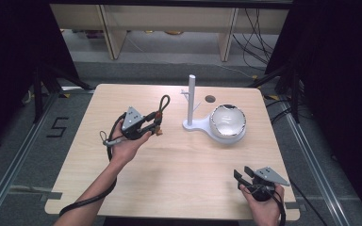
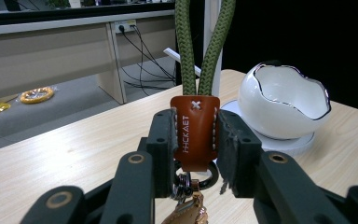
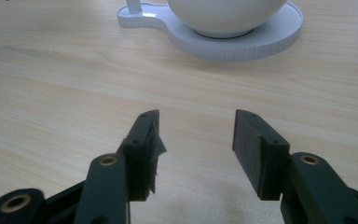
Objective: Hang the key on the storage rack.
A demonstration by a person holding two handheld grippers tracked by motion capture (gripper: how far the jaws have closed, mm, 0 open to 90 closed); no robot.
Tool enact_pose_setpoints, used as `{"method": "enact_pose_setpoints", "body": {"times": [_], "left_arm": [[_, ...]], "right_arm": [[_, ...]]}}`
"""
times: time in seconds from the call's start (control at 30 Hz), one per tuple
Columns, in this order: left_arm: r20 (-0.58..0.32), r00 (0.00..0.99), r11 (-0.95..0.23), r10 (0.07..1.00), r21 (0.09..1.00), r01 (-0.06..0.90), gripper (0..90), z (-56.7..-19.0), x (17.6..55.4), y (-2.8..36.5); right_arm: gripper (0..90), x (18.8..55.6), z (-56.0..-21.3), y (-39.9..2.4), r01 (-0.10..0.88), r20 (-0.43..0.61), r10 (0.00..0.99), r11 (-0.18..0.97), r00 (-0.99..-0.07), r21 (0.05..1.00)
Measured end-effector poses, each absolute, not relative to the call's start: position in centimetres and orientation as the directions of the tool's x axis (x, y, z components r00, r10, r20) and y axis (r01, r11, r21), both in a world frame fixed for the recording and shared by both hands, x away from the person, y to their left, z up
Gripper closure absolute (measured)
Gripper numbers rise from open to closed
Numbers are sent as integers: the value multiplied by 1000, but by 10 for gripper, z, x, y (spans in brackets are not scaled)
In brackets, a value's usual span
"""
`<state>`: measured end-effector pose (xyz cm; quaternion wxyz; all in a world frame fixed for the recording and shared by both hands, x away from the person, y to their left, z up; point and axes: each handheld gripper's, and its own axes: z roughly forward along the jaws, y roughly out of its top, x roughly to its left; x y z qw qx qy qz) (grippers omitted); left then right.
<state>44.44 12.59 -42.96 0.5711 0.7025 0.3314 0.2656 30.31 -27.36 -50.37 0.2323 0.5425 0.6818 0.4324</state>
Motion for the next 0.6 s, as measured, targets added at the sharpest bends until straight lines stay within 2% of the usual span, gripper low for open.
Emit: {"method": "enact_pose_setpoints", "body": {"times": [0.6], "left_arm": [[6, 651, -140, 759, 978, 153, 676, -426, 449, 116]], "right_arm": [[519, 303, -504, -274, 538, 146, 941, 45, -307, 842]]}}
